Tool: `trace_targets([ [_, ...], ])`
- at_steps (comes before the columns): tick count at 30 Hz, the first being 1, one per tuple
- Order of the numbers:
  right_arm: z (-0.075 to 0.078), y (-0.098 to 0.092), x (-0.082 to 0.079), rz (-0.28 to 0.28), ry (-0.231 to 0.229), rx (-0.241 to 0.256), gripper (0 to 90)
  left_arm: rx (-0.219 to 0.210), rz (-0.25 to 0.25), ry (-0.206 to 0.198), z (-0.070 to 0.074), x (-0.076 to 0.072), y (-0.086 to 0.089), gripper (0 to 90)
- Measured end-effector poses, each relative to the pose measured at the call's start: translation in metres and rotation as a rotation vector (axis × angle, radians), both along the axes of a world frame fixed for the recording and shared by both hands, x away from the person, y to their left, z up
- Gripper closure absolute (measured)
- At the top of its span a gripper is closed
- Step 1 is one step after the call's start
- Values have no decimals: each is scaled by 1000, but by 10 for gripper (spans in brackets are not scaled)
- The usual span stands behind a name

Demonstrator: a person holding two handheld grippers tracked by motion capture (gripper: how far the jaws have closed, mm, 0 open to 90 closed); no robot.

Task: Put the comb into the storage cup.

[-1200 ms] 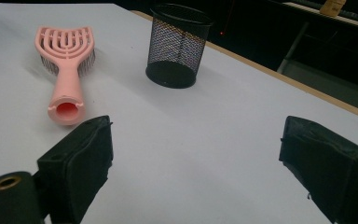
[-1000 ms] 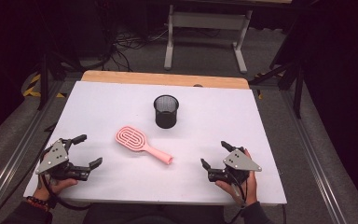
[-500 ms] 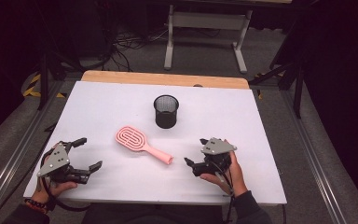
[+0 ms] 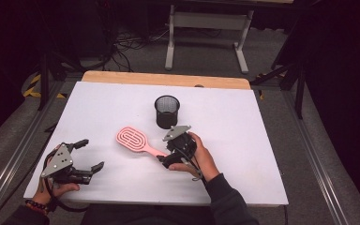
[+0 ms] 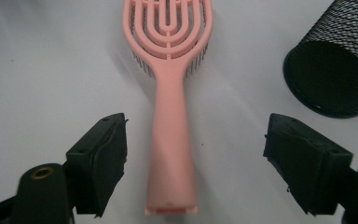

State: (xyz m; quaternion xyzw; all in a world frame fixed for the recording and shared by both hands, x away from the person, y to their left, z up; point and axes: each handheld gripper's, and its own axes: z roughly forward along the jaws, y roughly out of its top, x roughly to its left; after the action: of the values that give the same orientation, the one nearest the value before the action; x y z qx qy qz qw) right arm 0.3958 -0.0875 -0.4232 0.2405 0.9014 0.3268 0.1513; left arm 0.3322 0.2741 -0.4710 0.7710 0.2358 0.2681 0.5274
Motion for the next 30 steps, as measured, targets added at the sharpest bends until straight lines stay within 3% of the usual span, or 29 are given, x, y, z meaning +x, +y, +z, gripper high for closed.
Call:
trace_targets([
  [2, -6, 12, 10, 8, 44, -33, 198, -17, 4, 13, -1, 1, 0, 81],
  [6, -11, 22, 17, 6, 68, -75, 200, -13, 4, 13, -1, 2, 0, 86],
  [8, -13, 30, 23, 13, 104, -92, 240, -12, 1, 13, -1, 1, -1, 86],
  [16, -19, 50, 32, 41, 138, -121, 392, -6, -6, 17, -1, 1, -1, 87],
  [26, -26, 67, 39, 60, 171, -179, 673, -10, -11, 26, -2, 1, -2, 87],
  [30, -26, 68, 39, 71, 164, -186, 691, -20, -17, 35, -2, 2, -2, 88],
])
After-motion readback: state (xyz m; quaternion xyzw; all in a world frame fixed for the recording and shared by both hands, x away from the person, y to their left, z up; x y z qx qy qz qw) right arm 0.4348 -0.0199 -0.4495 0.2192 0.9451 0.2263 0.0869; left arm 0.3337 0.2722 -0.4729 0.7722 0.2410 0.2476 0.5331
